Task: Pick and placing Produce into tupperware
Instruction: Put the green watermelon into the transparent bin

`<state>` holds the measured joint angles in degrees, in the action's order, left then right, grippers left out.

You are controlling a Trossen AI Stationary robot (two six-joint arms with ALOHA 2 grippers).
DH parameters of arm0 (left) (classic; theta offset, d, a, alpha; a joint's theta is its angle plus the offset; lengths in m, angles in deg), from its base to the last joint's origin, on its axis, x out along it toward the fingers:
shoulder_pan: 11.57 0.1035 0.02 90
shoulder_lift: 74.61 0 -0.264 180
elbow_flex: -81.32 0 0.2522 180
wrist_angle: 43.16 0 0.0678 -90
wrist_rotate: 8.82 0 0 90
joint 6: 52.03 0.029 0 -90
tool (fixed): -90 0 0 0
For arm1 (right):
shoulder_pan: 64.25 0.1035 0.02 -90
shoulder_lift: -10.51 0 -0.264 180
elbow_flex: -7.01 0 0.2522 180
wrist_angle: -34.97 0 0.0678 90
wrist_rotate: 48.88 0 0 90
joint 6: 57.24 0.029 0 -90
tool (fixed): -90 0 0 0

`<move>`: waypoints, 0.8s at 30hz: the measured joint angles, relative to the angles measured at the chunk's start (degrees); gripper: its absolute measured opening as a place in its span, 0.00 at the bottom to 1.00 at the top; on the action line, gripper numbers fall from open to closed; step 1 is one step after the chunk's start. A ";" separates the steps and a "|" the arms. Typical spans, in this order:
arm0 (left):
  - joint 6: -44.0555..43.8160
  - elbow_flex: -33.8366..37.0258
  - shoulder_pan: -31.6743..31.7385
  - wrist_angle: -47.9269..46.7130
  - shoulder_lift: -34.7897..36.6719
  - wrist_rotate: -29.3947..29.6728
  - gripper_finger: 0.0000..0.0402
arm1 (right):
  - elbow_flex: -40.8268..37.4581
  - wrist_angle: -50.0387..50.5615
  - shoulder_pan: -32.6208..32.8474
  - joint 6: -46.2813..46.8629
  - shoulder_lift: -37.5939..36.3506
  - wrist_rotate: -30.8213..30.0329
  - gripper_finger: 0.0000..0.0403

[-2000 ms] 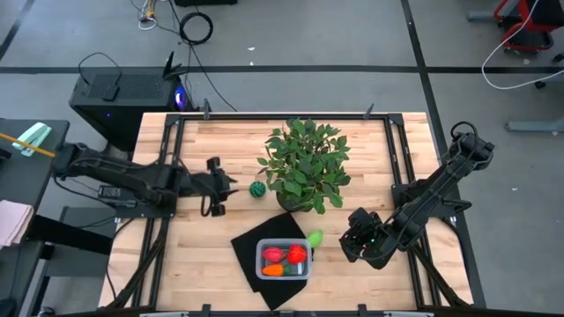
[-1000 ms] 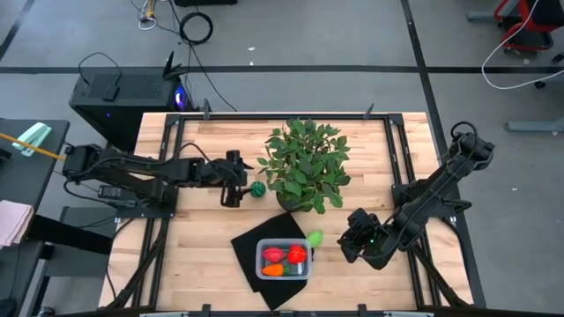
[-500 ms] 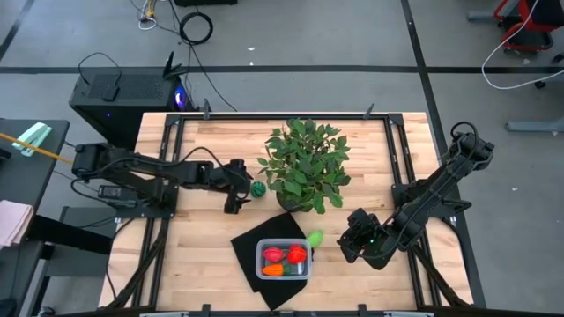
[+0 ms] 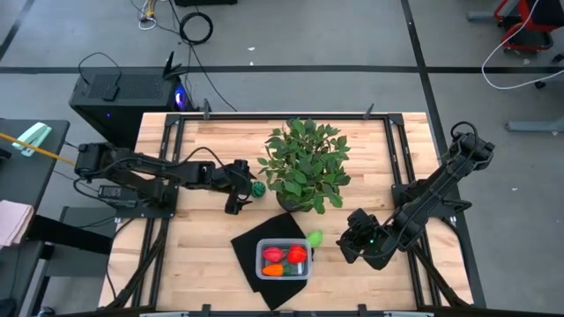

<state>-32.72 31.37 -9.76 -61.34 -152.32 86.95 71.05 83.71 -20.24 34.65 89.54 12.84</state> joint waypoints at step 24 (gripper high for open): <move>2.96 -14.82 4.43 -17.72 -11.94 -6.23 0.99 | 0.00 -0.43 -0.01 0.03 0.00 0.68 0.46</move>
<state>-29.76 16.55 -5.33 -79.06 -164.26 80.72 71.05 83.28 -20.26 34.68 89.54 13.52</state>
